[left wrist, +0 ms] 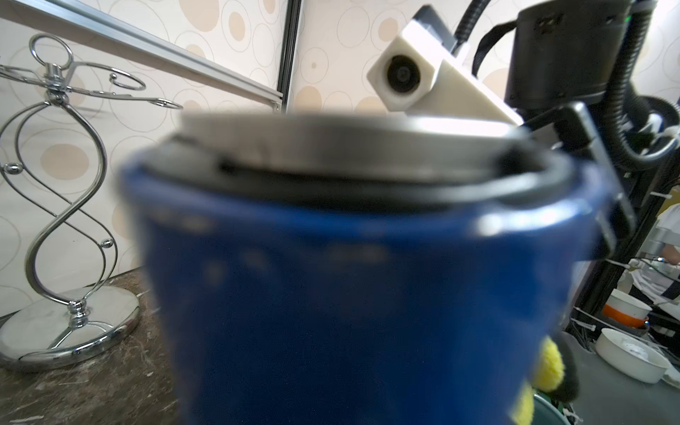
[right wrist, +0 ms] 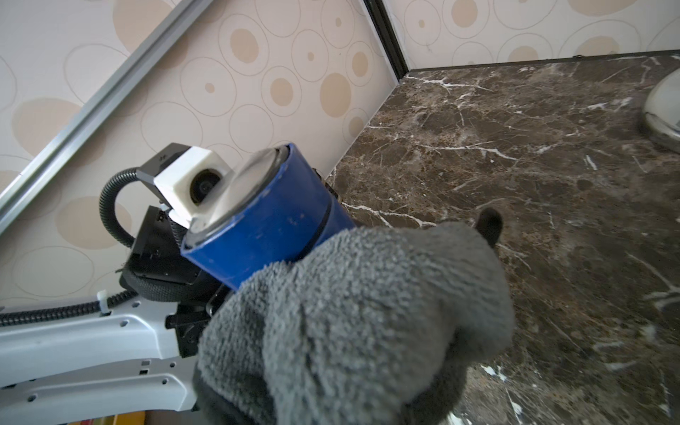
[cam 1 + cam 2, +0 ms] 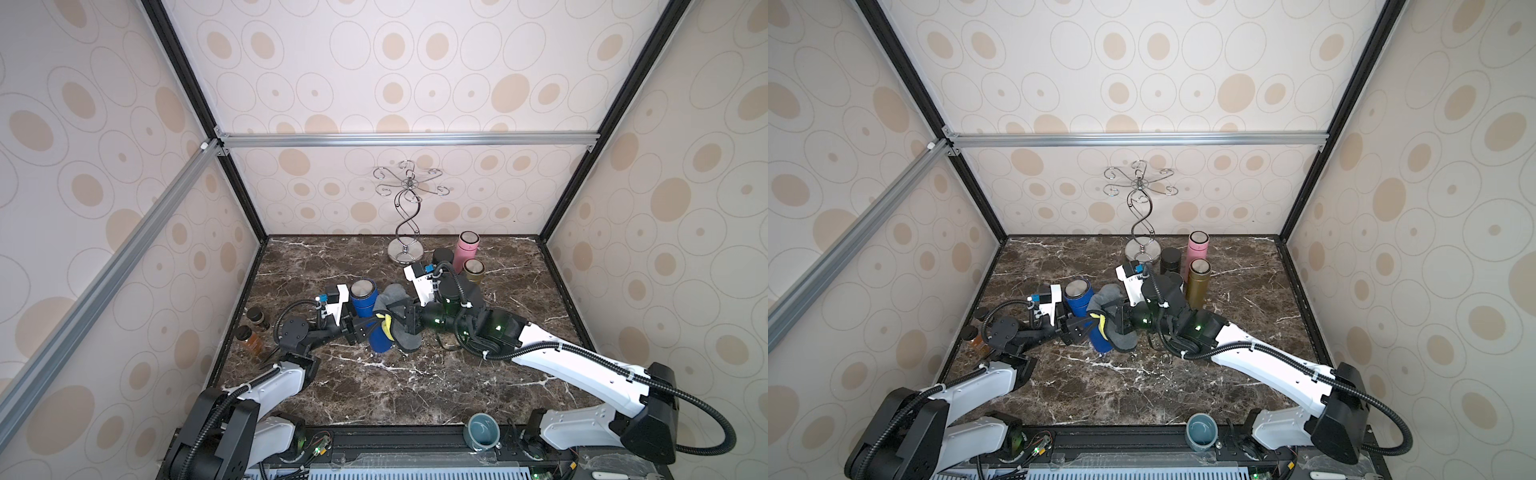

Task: Wipe the surface of the thermos
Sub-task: Wipe the dirt from the surface of the thermos.

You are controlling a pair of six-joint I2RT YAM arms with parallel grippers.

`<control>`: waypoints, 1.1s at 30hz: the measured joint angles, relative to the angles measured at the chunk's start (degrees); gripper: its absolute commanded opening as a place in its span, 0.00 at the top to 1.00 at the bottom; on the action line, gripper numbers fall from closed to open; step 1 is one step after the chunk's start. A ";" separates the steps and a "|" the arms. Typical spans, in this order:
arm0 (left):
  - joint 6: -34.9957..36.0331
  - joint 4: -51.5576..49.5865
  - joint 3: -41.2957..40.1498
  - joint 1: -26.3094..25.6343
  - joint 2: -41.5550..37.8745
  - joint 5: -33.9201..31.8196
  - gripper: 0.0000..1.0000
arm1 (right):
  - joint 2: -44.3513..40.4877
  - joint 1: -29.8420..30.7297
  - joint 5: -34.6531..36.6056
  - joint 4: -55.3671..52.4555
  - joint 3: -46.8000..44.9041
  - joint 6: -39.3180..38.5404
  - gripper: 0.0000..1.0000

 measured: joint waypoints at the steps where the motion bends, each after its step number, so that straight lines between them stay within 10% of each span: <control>1: 1.31 -1.11 0.00 -0.22 -0.17 -0.76 1.00 | -0.66 0.17 0.85 -1.64 0.11 -0.70 1.00; 33: 13.97 -9.90 -2.05 -5.11 -1.05 -16.00 1.00 | 21.92 0.09 8.00 -8.04 30.77 -11.02 1.00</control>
